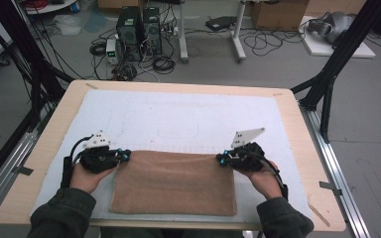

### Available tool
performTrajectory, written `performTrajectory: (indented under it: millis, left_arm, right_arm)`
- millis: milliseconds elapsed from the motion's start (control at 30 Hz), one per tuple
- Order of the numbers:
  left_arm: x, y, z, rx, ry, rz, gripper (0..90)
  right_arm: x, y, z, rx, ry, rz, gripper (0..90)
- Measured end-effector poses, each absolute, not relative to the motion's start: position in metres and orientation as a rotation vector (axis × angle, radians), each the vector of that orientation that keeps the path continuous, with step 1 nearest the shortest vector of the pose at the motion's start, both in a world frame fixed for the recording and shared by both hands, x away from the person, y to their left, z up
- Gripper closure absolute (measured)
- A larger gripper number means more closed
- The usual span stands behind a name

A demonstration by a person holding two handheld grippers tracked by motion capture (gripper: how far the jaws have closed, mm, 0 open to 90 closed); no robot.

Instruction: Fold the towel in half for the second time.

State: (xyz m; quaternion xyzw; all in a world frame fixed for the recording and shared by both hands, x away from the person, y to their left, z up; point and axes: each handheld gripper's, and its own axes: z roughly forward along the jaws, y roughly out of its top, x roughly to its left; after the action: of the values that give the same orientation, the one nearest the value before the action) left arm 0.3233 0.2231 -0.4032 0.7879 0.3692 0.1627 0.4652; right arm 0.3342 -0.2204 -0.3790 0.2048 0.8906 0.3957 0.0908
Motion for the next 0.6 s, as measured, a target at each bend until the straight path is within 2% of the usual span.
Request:
performTrajectory:
  millis: [67, 100, 200, 267, 300, 333, 400, 433, 467, 500, 567, 600]
  left_arm:
    - [0.339, 0.221, -0.403, 1.884, 0.983, 0.465, 85.3]
    - [0.347, 0.220, -0.405, 1.876, 1.022, 0.503, 81.7]
    - [0.357, 0.228, -0.410, 1.855, 1.068, 0.423, 69.3]
    - [0.350, 0.230, -0.410, 1.872, 0.996, 0.365, 62.3]
    - [0.347, 0.229, -0.410, 1.897, 0.937, 0.292, 60.4]
    - [0.343, 0.226, -0.410, 1.955, 0.899, 0.278, 58.4]
    - [0.341, 0.218, -0.416, 2.084, 0.880, 0.346, 55.6]
    - [0.343, 0.216, -0.420, 2.102, 0.899, 0.328, 53.8]
    - [0.345, 0.214, -0.423, 2.120, 0.905, 0.332, 54.2]
    - [0.345, 0.211, -0.426, 2.138, 0.897, 0.345, 58.8]
    - [0.347, 0.204, -0.433, 2.166, 0.890, 0.339, 74.6]
    - [0.346, 0.202, -0.434, 2.166, 0.883, 0.368, 80.2]
  right_arm:
    - [0.350, -0.220, -0.374, 0.667, 2.604, 1.174, 85.4]
    - [0.357, -0.221, -0.374, 0.711, 2.586, 1.150, 83.3]
    - [0.376, -0.229, -0.385, 0.883, 2.536, 1.098, 70.4]
    - [0.375, -0.235, -0.389, 0.902, 2.528, 1.139, 65.9]
    - [0.372, -0.237, -0.391, 0.881, 2.546, 1.187, 64.2]
    - [0.368, -0.237, -0.393, 0.845, 2.576, 1.227, 62.0]
    - [0.364, -0.233, -0.398, 0.802, 2.628, 1.168, 58.8]
    - [0.365, -0.231, -0.402, 0.799, 2.644, 1.121, 57.7]
    - [0.366, -0.229, -0.406, 0.814, 2.660, 1.102, 56.6]
    - [0.367, -0.228, -0.410, 0.823, 2.666, 1.096, 56.6]
    - [0.367, -0.225, -0.419, 0.839, 2.683, 1.078, 59.0]
    - [0.367, -0.223, -0.423, 0.830, 2.701, 1.051, 65.6]
